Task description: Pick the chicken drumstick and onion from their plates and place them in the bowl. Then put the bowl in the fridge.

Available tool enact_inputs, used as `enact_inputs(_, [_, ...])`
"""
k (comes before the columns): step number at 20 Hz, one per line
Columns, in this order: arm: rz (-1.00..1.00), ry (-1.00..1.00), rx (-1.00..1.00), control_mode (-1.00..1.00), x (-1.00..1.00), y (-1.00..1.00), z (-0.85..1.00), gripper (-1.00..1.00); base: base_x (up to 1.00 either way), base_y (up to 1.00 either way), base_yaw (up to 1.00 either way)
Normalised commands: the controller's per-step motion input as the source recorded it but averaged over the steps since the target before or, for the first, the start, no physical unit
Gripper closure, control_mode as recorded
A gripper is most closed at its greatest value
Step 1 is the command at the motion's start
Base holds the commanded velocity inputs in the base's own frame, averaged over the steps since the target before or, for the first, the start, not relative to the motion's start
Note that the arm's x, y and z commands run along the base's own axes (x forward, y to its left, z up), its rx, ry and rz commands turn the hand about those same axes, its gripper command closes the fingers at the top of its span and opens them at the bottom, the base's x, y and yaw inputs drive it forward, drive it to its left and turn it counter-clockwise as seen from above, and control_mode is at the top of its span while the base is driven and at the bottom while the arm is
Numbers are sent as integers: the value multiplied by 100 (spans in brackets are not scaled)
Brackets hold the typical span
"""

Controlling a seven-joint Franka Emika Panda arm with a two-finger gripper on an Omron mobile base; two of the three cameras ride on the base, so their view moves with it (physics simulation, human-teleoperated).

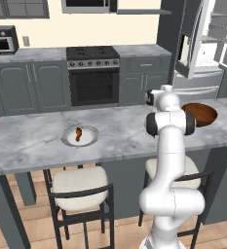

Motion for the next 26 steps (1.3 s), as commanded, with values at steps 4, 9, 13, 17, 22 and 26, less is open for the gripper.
enact_inputs(4, [-2, -32, -2, -100, -43, 2, 9, 100, 0, 0, 0])
enact_inputs(9, [0, -13, 0, -100, -32, 0, 27, 100, 0, 0, 0])
enact_inputs(13, [0, 0, 0, -100, -3, 0, 55, 100, 0, 0, 0])
enact_inputs(17, [0, -4, -1, -100, -2, -5, 58, 100, 0, 0, 0])
enact_inputs(22, [5, -15, -4, -100, 0, -20, 47, 100, 0, 0, 0])
enact_inputs(26, [14, -30, -11, -100, -9, -34, 30, 100, 0, 0, 0])
